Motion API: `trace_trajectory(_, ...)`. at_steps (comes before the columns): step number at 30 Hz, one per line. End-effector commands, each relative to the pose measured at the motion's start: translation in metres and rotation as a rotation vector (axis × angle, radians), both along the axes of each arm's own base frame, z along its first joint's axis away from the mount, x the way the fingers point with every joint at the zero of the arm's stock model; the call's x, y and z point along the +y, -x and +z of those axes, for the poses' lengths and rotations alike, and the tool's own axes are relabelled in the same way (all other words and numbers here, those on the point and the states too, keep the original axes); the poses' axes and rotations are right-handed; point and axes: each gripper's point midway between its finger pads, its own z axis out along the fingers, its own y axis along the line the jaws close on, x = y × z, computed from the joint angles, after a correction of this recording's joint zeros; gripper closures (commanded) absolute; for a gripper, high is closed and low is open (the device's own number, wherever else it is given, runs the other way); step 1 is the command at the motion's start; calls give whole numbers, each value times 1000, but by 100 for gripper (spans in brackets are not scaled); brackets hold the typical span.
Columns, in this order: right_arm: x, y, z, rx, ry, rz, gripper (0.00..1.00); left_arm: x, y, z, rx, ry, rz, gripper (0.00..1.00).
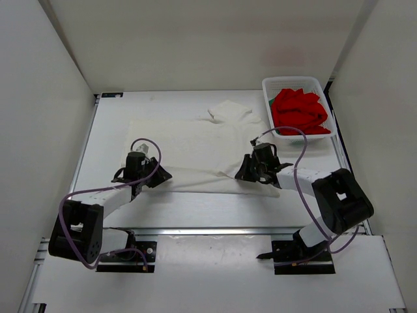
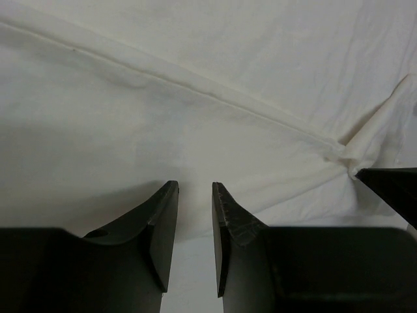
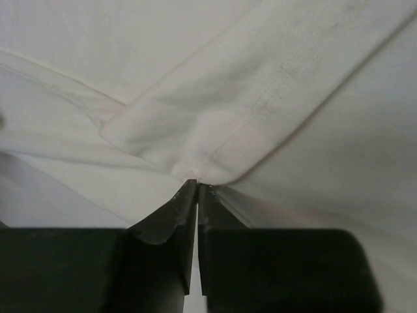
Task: Fold and stack the t-shirts
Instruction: Fold the flattened tshirt in 1/3 of the way
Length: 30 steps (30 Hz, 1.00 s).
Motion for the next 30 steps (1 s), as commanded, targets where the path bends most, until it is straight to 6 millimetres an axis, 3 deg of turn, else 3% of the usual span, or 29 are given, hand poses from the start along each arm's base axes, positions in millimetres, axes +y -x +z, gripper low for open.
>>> trace_trajectory(1,12,-27,21,-61,-25,9,100,-6,-5,21,-66,50,-16,62)
trace_trajectory(6,32,-60,40,-112,13,49,100,-6,-9,23,-67,62,-7,63)
trace_trajectory(10,47,-77,34,-118,115,84,100,-2,-8,22,-57,71,12,63)
trace_trajectory(12,57,-90,37,-131,136,98,90,0,-7,20,-51,67,23,64)
trace_trajectory(17,82,-90,54,-203,111,157,78,3,-7,22,-63,55,34,64)
trace_trajectory(20,82,-78,74,-269,117,160,72,-2,-8,22,-59,20,12,64)
trace_trajectory(22,73,-58,64,-268,145,162,71,-22,-1,20,-60,-31,-59,64)
trace_trajectory(23,69,-52,70,-280,138,155,71,-27,-5,23,-78,-62,-76,64)
trace_trajectory(26,58,-18,48,-232,116,174,85,-34,4,10,-42,-142,-118,65)
trace_trajectory(28,51,1,23,-159,144,201,92,-25,0,5,-24,-125,-83,65)
trace_trajectory(29,49,8,15,-144,166,220,94,-25,9,-4,21,-78,-85,66)
trace_trajectory(30,48,15,4,-110,172,230,95,-8,15,-18,78,-54,-27,66)
